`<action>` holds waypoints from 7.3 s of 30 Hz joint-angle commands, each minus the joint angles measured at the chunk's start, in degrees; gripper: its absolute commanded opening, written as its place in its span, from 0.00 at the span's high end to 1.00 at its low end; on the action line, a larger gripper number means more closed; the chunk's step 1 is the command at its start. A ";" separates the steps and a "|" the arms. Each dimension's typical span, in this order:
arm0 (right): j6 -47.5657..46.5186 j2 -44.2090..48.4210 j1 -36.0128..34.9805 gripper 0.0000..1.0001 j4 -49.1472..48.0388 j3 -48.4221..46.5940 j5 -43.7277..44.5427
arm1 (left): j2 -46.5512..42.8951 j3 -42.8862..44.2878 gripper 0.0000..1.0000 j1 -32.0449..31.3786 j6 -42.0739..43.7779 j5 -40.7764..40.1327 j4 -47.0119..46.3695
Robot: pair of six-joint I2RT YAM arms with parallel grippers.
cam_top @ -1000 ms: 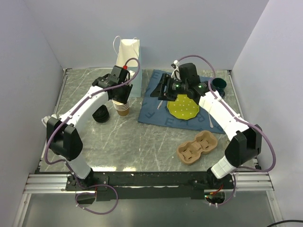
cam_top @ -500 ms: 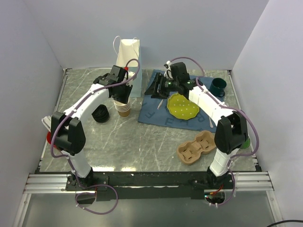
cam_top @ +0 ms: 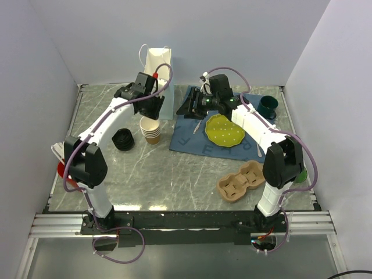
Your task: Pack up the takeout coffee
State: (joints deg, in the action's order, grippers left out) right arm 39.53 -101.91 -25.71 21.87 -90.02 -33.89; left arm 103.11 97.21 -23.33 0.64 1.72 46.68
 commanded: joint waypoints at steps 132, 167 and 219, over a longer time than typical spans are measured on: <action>18.66 -24.04 -4.96 0.97 -8.52 -14.92 -10.94 | -2.21 -0.44 0.99 -3.21 -2.05 -0.92 -1.85; 19.18 -21.84 -4.26 0.87 -6.49 -17.12 -7.51 | -0.45 -0.70 0.99 -3.21 -1.26 -1.54 -2.64; 9.16 -28.26 -6.63 0.85 9.95 -26.52 1.02 | 0.51 3.25 0.99 -2.68 -2.40 -3.11 -3.61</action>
State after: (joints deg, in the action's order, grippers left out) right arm 50.78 -127.90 -31.27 28.91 -113.58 -34.74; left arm 104.84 97.51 -26.22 -1.15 0.54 45.34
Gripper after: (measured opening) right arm 0.151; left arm 0.024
